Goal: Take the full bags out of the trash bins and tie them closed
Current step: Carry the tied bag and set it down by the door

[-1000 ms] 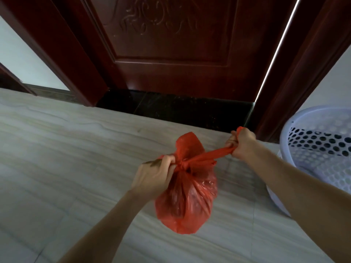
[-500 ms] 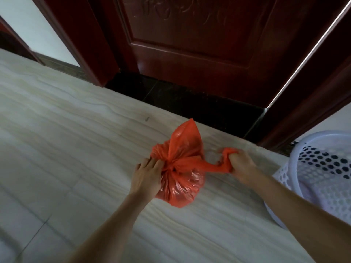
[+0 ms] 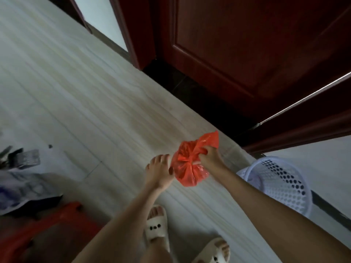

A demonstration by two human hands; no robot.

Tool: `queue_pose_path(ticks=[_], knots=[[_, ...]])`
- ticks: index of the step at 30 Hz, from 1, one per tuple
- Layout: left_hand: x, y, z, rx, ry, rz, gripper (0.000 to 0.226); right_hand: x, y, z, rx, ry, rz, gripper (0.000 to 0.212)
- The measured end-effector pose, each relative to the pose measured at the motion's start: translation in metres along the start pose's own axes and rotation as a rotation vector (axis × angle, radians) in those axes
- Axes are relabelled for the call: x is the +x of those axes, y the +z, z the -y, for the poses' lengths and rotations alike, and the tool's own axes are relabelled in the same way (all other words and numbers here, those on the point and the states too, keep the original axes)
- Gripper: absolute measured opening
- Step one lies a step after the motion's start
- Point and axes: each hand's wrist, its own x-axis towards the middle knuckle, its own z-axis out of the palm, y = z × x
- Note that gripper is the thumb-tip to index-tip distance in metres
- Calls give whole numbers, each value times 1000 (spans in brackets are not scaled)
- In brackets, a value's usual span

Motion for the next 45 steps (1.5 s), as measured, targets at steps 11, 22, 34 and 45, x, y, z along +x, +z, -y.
queue_pose_path(ticks=[11,22,34,45], knots=[[-143,-282,8,-179,-90,-148,53,-187,-26,246,-368,-94,56,31],[-139,-417,80,-278,-302,-339,59,-202,58,438,-475,-533,198,5],[16,-584,212,-302,-564,-502,57,-75,206,667,-480,-807,355,16],[110,-723,380,-408,-767,-640,57,-5,412,866,-640,-900,522,18]])
